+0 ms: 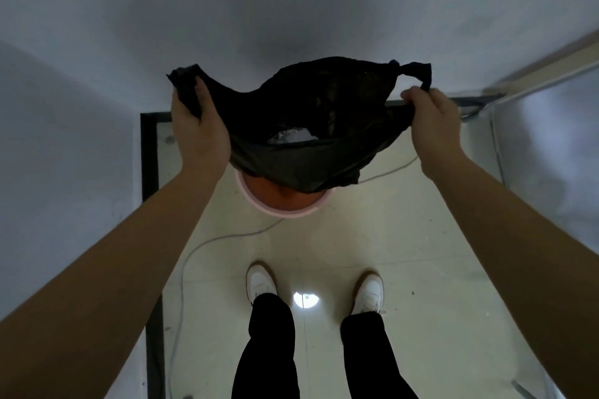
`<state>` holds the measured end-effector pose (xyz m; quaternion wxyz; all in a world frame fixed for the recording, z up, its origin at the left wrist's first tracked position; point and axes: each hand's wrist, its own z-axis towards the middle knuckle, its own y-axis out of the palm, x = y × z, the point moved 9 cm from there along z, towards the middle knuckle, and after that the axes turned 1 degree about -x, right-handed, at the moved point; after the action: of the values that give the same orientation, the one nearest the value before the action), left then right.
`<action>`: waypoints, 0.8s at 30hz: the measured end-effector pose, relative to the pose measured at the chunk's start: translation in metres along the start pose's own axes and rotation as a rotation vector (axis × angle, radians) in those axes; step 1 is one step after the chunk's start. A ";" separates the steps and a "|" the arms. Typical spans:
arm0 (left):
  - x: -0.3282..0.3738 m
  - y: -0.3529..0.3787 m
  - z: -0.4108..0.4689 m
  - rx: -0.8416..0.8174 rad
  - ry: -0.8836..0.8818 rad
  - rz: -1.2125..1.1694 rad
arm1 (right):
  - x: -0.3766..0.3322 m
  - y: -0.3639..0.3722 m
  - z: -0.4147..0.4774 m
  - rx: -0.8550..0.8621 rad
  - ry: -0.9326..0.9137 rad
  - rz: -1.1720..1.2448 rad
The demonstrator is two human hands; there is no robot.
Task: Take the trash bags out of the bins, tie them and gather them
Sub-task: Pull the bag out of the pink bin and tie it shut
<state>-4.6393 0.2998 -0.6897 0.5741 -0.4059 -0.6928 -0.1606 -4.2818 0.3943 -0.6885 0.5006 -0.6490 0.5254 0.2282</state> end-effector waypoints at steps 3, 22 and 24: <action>0.029 -0.009 -0.008 0.007 0.034 -0.002 | -0.036 -0.011 -0.015 0.024 -0.031 0.218; 0.136 0.136 -0.141 -0.352 -0.059 -0.081 | -0.119 -0.252 -0.119 0.425 -0.361 0.333; 0.121 0.162 -0.163 -0.452 -0.076 -0.047 | -0.088 -0.261 -0.111 0.373 -0.273 0.323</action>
<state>-4.4116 0.3334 -0.5703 0.4380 -0.5135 -0.6697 -0.3097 -4.0999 0.3215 -0.4654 0.6347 -0.4170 0.5827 0.2895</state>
